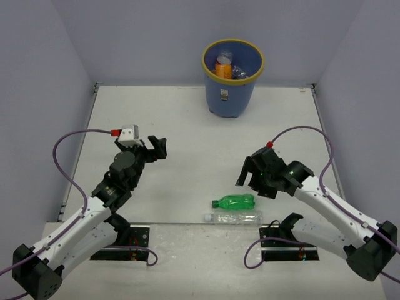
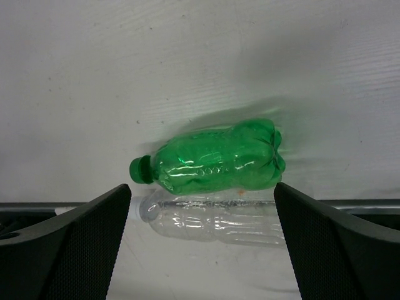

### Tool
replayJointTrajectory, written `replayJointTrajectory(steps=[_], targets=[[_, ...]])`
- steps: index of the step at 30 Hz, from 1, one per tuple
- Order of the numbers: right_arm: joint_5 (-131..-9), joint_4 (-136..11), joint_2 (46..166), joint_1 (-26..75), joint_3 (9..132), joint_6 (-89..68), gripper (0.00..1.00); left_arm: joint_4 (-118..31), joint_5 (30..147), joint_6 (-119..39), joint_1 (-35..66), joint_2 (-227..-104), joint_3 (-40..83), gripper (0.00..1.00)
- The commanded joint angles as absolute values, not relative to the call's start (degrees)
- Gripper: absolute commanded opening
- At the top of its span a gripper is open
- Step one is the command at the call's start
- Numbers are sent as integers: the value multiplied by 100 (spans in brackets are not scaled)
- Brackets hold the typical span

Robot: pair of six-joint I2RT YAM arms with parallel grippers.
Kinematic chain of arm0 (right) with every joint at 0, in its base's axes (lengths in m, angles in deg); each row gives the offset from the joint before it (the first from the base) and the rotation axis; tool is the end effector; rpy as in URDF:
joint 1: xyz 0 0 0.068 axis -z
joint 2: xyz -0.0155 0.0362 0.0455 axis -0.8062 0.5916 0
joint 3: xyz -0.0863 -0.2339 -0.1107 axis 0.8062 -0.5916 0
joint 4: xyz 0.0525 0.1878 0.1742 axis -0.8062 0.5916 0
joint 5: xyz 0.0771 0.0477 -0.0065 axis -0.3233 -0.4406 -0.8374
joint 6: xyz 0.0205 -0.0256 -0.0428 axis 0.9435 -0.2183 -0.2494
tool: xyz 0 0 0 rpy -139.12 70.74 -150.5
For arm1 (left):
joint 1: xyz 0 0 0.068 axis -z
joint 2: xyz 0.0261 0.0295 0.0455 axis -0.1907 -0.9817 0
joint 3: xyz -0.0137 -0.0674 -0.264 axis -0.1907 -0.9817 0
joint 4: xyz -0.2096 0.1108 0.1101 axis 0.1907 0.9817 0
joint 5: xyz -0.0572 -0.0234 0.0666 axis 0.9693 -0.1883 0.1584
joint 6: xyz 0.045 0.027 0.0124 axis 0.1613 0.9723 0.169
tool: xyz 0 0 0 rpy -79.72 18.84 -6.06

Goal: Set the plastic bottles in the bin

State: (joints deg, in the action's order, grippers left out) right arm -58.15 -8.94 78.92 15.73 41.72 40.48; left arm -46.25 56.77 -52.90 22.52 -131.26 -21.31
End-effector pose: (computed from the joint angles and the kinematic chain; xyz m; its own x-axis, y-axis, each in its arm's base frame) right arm 0.1345 0.1014 0.2598 -0.8620 0.3961 -0.3164 0.2739 0.8891 0.3667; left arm 0.1578 -0.0874 0.2815 -0.1693 -0.3449 -0.9232 0.1189 0.9228 -0.3665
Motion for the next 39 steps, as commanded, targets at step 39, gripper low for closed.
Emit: replayJointTrajectory(steps=[39], targets=[[-5786, -1072, 8997, 886, 3784, 5001, 99, -5073, 4813, -5327, 2241, -13219, -2414, 100]])
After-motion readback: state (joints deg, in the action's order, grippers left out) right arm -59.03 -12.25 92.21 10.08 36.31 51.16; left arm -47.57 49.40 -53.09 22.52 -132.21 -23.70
